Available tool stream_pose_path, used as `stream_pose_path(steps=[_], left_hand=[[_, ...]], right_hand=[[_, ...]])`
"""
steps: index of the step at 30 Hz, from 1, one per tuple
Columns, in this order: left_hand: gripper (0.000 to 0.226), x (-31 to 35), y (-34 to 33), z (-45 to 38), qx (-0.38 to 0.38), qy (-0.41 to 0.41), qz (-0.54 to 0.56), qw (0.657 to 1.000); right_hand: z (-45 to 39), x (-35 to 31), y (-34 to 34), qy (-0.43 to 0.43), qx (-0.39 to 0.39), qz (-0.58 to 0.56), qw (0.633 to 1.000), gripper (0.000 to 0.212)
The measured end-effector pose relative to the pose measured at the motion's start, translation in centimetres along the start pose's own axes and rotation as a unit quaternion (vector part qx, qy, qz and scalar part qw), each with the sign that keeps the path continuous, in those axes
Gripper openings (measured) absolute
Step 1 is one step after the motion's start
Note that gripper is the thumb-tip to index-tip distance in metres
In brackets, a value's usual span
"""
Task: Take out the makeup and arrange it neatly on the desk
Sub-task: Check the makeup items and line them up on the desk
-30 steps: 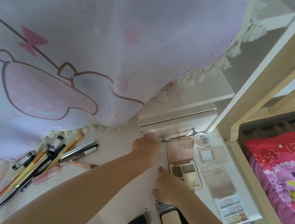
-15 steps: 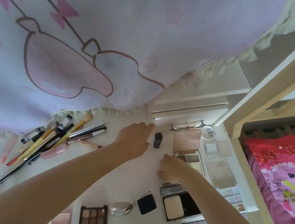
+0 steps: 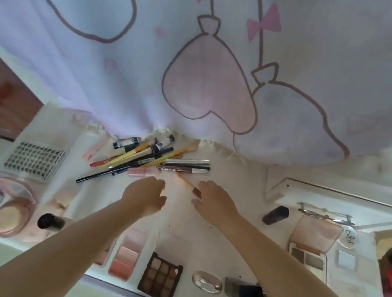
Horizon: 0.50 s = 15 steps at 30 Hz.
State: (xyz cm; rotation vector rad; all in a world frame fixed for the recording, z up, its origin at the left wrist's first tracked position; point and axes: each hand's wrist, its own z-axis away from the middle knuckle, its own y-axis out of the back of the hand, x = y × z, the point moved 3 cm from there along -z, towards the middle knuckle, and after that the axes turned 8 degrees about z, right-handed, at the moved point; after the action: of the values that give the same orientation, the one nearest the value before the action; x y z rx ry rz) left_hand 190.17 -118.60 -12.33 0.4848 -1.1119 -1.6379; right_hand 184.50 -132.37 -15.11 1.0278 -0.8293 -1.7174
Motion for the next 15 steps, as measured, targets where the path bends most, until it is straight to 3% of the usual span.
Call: stream_pose_path(steps=[4,8,10,12,14,15], left_hand=[[0.041,-1.9,-0.5,1.3,0.014,0.024,0.04,0.999],[0.052,-2.3,0.2,2.0,0.054,-0.015,0.052,0.997],[0.062,-1.4,1.1,2.5,0.12,-0.08,0.005,0.99],[0.059,0.0,1.5,2.9,0.248,-0.176,-0.022,0.952],[0.03,1.5,1.8,3.4,0.379,-0.264,0.02,0.887],[0.017,2.3,2.1,3.7,0.4,-0.287,0.047,0.869]], right_hand=[[-2.2,-0.8,-1.0,0.002,0.0,0.117,0.993,0.026],[-1.5,-1.7,1.4,0.026,-0.023,0.082,0.996,0.028],[-0.3,-2.6,3.7,0.069,0.006,0.039,0.997,0.027],[1.7,-3.1,6.4,0.096,0.036,-0.015,0.995,0.034],[3.6,-2.7,8.7,0.087,0.061,-0.096,0.99,0.032],[4.4,-2.3,9.6,0.067,0.077,-0.146,0.984,0.029]])
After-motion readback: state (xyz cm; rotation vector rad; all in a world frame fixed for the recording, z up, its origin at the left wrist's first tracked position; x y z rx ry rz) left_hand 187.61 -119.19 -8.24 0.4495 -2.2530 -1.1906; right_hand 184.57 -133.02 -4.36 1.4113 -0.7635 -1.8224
